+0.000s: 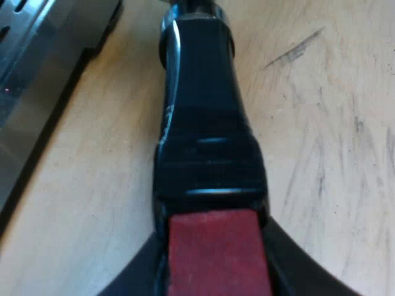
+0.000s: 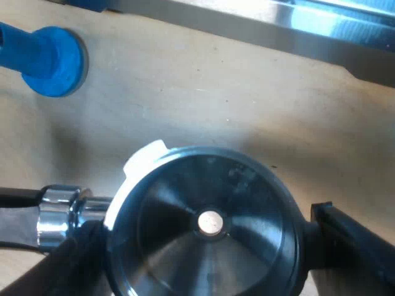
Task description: Put the handle in the coffee machine
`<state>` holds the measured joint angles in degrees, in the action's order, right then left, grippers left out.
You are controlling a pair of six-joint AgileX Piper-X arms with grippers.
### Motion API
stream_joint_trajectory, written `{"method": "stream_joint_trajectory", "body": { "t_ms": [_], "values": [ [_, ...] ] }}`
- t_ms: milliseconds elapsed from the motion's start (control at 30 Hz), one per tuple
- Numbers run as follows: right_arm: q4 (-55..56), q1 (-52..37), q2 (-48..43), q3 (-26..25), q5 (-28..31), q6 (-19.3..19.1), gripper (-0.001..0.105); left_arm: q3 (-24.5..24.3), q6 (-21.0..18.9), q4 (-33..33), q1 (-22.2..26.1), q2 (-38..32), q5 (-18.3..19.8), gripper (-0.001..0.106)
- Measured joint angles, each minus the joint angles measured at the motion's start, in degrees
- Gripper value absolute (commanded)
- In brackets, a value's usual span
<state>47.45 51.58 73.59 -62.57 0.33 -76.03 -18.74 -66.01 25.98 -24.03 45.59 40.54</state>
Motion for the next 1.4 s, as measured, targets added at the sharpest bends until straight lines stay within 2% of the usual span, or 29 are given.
{"method": "stream_joint_trajectory", "body": {
  "t_ms": [233,300,333,367,633,767,1000,1267,1400],
  "values": [
    [-0.1,0.0,0.0,0.0,-0.7,0.5,0.000,0.0,-0.9,0.8,0.0,-1.5,0.2,0.000],
    [-0.1,0.0,-0.1,0.0,-0.7,0.7,0.009,0.0,-0.8,0.8,0.0,-1.5,0.6,0.000],
    [-0.1,0.0,-0.4,0.0,-0.7,0.7,0.070,0.0,-1.0,0.8,0.0,-1.5,1.0,0.000],
    [0.0,0.0,-0.3,0.0,-0.7,1.0,0.076,0.0,-1.0,0.8,0.1,-1.5,1.1,0.000],
    [0.3,0.0,-0.3,0.0,-0.9,1.0,0.078,0.0,-1.2,1.0,0.1,-1.5,2.0,0.000],
    [-0.8,0.0,-0.3,-0.1,-0.3,0.8,0.078,0.1,0.1,1.7,-0.1,-1.5,5.6,0.000],
    [-1.1,0.0,-0.6,-0.1,-0.3,0.3,0.078,0.2,0.1,1.9,-0.1,-1.5,5.7,0.000],
    [-2.4,0.0,-6.1,-0.1,4.9,-1.5,0.078,0.2,-2.7,2.3,2.2,-1.7,7.0,0.000],
    [-2.4,0.0,-8.6,-0.1,5.2,-3.0,0.078,-0.7,-3.7,4.9,3.5,-2.7,7.0,0.000]
  ]
}}
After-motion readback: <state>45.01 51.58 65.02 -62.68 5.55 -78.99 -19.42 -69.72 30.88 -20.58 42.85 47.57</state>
